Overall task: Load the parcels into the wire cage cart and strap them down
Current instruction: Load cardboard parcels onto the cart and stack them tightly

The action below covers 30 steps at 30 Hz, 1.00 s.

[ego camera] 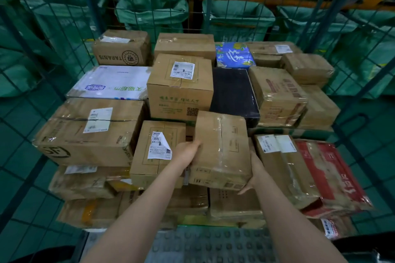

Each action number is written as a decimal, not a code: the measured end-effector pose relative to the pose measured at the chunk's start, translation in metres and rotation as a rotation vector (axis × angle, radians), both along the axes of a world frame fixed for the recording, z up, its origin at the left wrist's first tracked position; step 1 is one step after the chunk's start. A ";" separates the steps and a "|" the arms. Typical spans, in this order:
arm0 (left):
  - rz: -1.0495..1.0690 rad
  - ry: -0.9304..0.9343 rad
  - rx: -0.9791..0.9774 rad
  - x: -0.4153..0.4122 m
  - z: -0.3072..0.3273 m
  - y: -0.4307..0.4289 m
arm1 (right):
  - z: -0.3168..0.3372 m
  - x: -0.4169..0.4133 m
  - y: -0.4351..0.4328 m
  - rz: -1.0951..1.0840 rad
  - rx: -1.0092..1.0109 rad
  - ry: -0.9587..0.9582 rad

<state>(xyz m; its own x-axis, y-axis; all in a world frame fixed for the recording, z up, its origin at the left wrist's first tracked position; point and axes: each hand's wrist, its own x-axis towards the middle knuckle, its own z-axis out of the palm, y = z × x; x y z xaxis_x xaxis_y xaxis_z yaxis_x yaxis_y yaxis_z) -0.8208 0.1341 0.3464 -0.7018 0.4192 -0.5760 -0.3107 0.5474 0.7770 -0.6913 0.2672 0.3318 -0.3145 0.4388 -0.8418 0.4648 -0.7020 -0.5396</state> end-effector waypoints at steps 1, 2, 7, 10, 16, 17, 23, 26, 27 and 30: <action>-0.023 -0.002 -0.033 0.002 -0.005 0.000 | -0.008 0.001 0.001 -0.003 0.016 0.001; -0.033 -0.001 -0.066 0.004 -0.007 0.000 | -0.025 0.000 0.008 -0.023 0.036 0.009; -0.056 0.132 -0.232 -0.002 -0.016 0.002 | -0.088 -0.023 0.030 -0.100 0.106 0.094; -0.078 0.199 -0.313 -0.007 -0.020 0.004 | -0.050 -0.029 0.013 0.027 0.169 0.085; -0.121 0.295 -0.372 -0.005 -0.037 0.002 | -0.035 -0.028 0.009 0.384 0.222 -0.043; -0.130 0.311 -0.376 -0.006 -0.040 0.001 | -0.039 -0.029 0.011 0.397 0.186 -0.073; -0.206 0.440 -0.331 -0.008 -0.041 -0.002 | -0.048 -0.041 0.009 0.385 0.228 -0.125; -0.231 0.441 -0.355 -0.010 -0.041 -0.004 | -0.057 -0.043 0.006 0.382 0.261 -0.146; -0.243 0.439 -0.358 -0.010 -0.041 -0.004 | -0.059 -0.044 0.005 0.390 0.290 -0.151; -0.244 0.400 -0.338 -0.010 -0.036 -0.002 | -0.058 -0.044 -0.001 0.429 0.424 -0.193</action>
<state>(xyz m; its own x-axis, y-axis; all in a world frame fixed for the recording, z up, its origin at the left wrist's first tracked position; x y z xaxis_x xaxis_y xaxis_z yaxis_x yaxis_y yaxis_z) -0.8304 0.1325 0.3100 -0.7990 0.4347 -0.4155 0.1377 0.8048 0.5773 -0.7350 0.2662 0.2740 -0.3958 0.6153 -0.6817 0.7741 -0.1757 -0.6081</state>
